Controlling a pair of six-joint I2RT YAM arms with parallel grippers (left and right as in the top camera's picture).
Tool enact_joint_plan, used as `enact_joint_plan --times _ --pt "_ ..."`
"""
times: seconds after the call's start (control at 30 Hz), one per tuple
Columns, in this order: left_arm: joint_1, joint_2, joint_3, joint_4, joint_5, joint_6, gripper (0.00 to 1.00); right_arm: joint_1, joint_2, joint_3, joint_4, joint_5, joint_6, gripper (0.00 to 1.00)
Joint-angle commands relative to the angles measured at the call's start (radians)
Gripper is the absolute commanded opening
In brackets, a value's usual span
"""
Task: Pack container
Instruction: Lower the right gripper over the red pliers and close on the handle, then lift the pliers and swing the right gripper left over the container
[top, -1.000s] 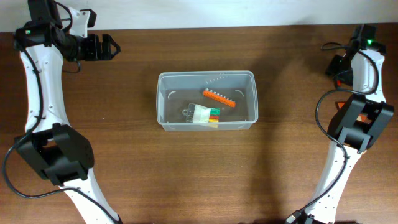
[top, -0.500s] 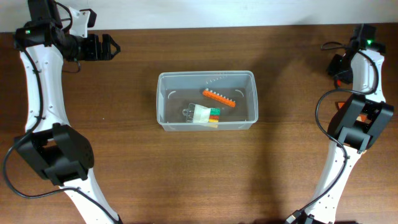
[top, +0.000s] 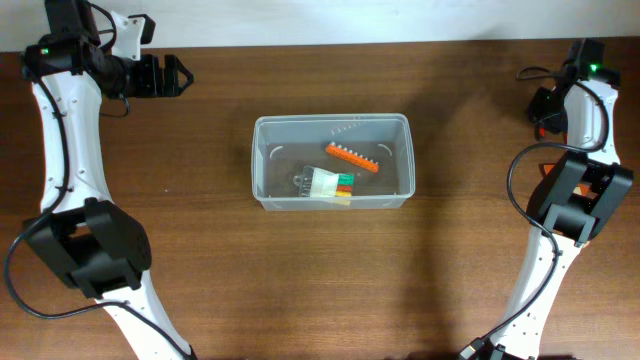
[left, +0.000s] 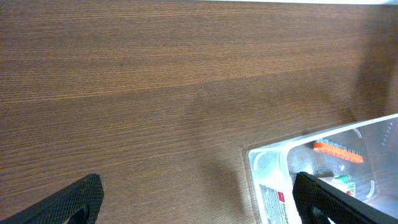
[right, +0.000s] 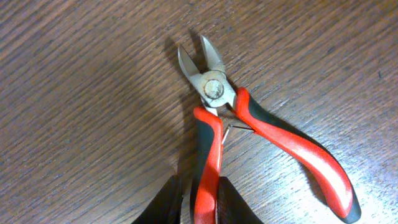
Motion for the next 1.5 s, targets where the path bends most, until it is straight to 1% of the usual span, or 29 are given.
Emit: enact_joint_plan --times 0.0,0.07,0.3,0.47,0.6,0.87,1.07,1.2,1.3,1.47 --pt "0.003 -0.001 0.016 0.002 0.000 -0.009 0.99 -0.005 0.031 -0.003 -0.007 0.019 0.005 0.13" --pt "0.003 -0.001 0.016 0.002 0.000 -0.009 0.99 -0.005 0.031 -0.001 -0.007 0.019 0.005 0.12" --pt "0.003 -0.001 0.016 0.002 0.000 -0.009 0.99 -0.005 0.014 0.029 -0.011 0.020 0.005 0.11" --pt "0.003 -0.001 0.016 0.002 0.000 -0.009 0.99 -0.005 0.003 0.114 -0.057 0.020 -0.001 0.08" --pt "0.003 -0.001 0.016 0.002 0.000 -0.009 0.99 -0.001 0.003 0.223 -0.141 0.019 -0.027 0.04" --pt "0.003 -0.001 0.016 0.002 0.000 -0.009 0.99 0.036 0.003 0.499 -0.373 0.015 -0.176 0.04" --pt "0.003 -0.001 0.016 0.002 0.000 -0.009 0.99 0.109 0.003 0.686 -0.518 -0.075 -0.308 0.04" --pt "0.003 -0.001 0.016 0.002 0.000 -0.009 0.99 0.167 -0.013 0.693 -0.572 -0.150 -0.366 0.04" --pt "0.003 -0.001 0.016 0.002 0.000 -0.009 0.99 0.223 -0.014 0.693 -0.613 -0.197 -0.381 0.04" --pt "0.003 -0.001 0.016 0.002 0.000 -0.009 0.99 0.343 -0.015 0.693 -0.648 -0.222 -0.409 0.04"
